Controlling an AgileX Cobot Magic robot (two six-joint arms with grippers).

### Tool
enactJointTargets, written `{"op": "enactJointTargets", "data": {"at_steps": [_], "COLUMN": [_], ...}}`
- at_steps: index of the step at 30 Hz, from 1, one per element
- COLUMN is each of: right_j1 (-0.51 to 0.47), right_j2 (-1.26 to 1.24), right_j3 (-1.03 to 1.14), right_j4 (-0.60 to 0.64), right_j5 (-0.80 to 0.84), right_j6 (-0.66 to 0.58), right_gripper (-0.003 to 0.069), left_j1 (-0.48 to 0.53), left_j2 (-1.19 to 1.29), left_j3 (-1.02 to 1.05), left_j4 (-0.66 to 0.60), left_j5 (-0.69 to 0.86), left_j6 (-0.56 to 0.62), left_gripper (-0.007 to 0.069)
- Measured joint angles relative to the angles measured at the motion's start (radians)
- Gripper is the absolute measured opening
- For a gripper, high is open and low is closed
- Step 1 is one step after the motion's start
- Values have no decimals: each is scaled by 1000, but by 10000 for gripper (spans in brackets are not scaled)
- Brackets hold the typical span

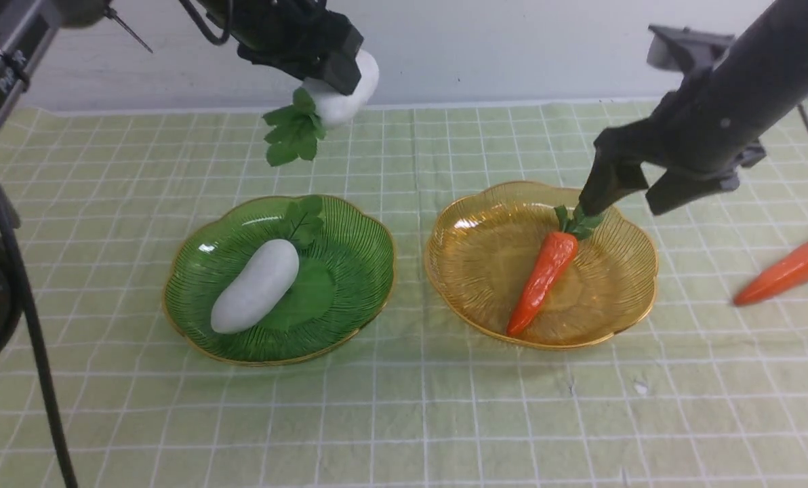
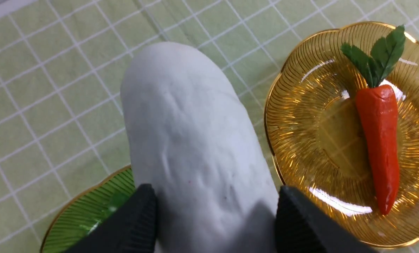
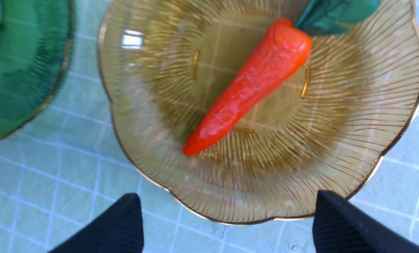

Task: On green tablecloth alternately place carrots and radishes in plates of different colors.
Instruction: 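Pick up the white radish and place it in the left plate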

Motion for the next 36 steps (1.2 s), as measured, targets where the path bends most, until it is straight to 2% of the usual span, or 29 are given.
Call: {"op": "enactJointTargets", "data": {"at_steps": [6,10,14,19,22,28,30,32,33,34,36], "right_j1": [0,0,0,0,0,0,0,0,0,0,-1], "right_j2": [-144,-247,-301,-311,-311,-311,-310,-303,-302,-291,-265], "right_j3": [0,0,0,0,0,0,0,0,0,0,0], "right_j4": [-2,-28,-15,9,10,-51,-86,-140,-153,-209,-302], "right_j5": [12,20,27,29,29,30,32,32,32,32,32], "right_j6": [-2,16,21,21,21,33,47,79,87,120,159], "right_gripper": [589,589,589,589,589,589,589,589,589,589,588], "left_j1": [0,0,0,0,0,0,0,0,0,0,0], "left_j2": [-87,-225,-243,-177,-129,-107,-107,-107,-107,-107,-107], "left_j3": [118,471,671,729,732,736,736,723,721,697,662], "left_j4": [54,116,128,112,104,83,86,92,92,93,93], "left_j5": [2,1,-32,-173,-261,-349,-356,-353,-352,-335,-300], "left_j6": [-127,-158,-158,-142,-70,-15,-11,-13,-14,-20,-28], "left_gripper": [387,387,387,387,386,384,413,498,506,556,605]}}
